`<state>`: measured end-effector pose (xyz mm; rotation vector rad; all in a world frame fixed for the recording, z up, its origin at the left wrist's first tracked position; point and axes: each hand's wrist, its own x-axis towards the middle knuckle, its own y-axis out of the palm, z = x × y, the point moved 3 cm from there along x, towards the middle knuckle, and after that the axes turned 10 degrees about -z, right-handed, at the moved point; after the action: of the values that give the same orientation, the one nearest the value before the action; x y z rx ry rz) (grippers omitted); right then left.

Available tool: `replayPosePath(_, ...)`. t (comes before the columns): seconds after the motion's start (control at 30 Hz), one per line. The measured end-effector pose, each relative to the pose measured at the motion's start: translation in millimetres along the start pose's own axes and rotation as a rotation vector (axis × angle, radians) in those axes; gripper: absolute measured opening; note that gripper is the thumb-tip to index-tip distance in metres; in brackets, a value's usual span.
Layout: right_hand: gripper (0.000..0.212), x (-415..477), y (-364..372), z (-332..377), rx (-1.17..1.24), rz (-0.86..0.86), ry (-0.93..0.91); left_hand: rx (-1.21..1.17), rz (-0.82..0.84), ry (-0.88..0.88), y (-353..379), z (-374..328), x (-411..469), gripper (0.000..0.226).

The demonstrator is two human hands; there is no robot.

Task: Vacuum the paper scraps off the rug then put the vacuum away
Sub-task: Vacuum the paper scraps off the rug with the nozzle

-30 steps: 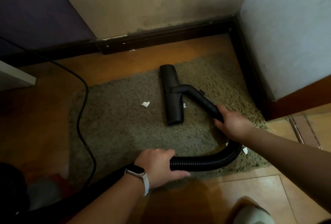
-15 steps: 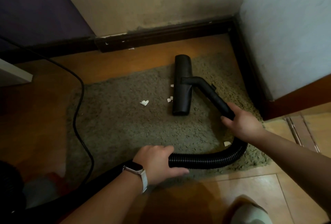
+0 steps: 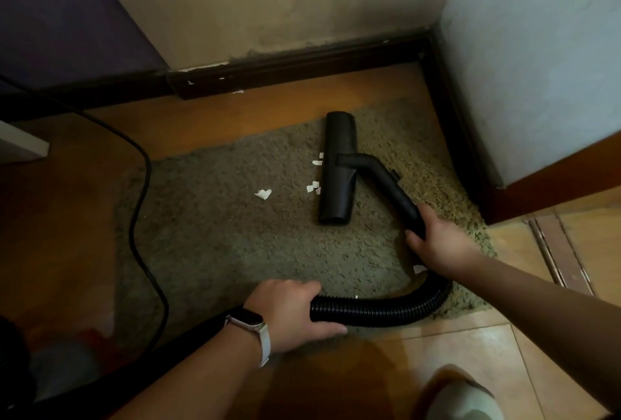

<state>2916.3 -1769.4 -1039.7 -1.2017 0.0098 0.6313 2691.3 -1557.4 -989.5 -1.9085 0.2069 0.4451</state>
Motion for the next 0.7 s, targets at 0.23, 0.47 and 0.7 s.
replayPosePath(0.23,0.032,6,-7,3,0.152,-0.047,-0.01,-0.027,-0.004,-0.014,-2,2,-3,0.077)
replayPosePath(0.47,0.031,19,-13,15,0.194,-0.038,-0.028,0.006,-0.058,-0.016,-11,6,-1,0.079)
replayPosePath(0.7,0.043,26,-10,22,0.13,0.06,-0.065,-0.006,-0.063,-0.017,-2,8,-3,0.083)
